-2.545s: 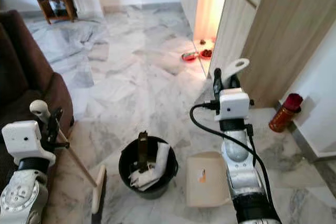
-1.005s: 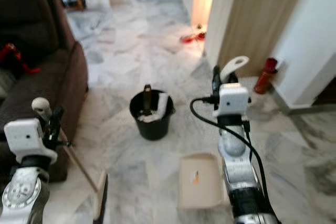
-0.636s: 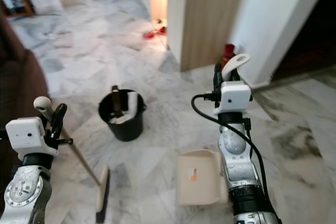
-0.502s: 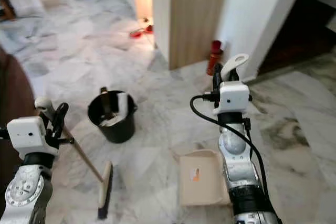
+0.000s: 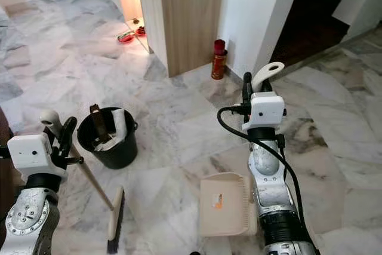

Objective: Sweep floor

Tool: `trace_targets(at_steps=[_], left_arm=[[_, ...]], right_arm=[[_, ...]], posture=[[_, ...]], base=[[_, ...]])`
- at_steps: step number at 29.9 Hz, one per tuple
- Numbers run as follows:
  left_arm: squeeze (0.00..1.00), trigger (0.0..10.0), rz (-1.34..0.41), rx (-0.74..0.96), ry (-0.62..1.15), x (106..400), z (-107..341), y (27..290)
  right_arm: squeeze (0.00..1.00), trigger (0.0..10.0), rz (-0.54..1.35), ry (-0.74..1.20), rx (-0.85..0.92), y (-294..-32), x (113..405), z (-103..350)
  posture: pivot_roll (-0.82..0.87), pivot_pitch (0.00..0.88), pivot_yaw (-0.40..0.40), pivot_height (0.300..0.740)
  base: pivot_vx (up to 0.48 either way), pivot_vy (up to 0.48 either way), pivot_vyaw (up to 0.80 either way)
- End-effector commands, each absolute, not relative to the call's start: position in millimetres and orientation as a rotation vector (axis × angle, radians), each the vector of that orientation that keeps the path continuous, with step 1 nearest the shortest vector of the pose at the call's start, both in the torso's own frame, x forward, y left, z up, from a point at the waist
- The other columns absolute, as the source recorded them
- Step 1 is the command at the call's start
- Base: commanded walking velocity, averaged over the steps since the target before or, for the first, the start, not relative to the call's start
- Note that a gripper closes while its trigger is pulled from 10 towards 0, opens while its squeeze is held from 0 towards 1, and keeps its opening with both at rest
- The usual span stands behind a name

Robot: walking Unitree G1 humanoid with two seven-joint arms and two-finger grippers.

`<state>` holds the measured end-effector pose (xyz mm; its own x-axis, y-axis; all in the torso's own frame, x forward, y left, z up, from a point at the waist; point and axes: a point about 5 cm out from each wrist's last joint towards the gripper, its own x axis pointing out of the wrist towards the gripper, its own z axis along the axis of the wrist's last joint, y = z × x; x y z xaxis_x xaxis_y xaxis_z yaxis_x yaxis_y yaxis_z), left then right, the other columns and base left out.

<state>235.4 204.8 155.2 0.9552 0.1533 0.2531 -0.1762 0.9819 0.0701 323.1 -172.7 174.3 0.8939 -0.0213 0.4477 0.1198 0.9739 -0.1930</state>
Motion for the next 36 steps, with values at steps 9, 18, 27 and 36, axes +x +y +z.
trace_targets(at_steps=[9,18,27,36], left_arm=[[0.00,10.0,0.169,0.107,-0.263,239.5,161.1,207.2],[0.00,10.0,0.167,0.110,-0.263,238.7,161.2,207.1],[0.00,10.0,0.168,0.103,-0.267,238.0,160.9,205.4],[0.00,10.0,0.163,0.100,-0.273,238.1,160.7,205.0]], right_arm=[[0.00,10.0,-0.086,-0.501,-0.207,-171.1,321.7,184.6],[0.00,10.0,-0.076,-0.494,-0.193,-166.7,322.1,182.5],[0.00,10.0,-0.075,-0.494,-0.193,-168.2,322.1,183.3],[0.00,10.0,-0.069,-0.494,-0.192,-166.6,322.3,182.7]], posture=[[0.02,0.111,0.040,0.740],[0.03,0.108,0.037,0.740],[0.03,0.090,0.026,0.740],[0.03,0.072,0.026,0.740]], base=[[0.030,0.000,-0.80],[0.297,0.000,-0.80],[0.300,0.000,-0.80],[0.299,0.000,-0.80]])
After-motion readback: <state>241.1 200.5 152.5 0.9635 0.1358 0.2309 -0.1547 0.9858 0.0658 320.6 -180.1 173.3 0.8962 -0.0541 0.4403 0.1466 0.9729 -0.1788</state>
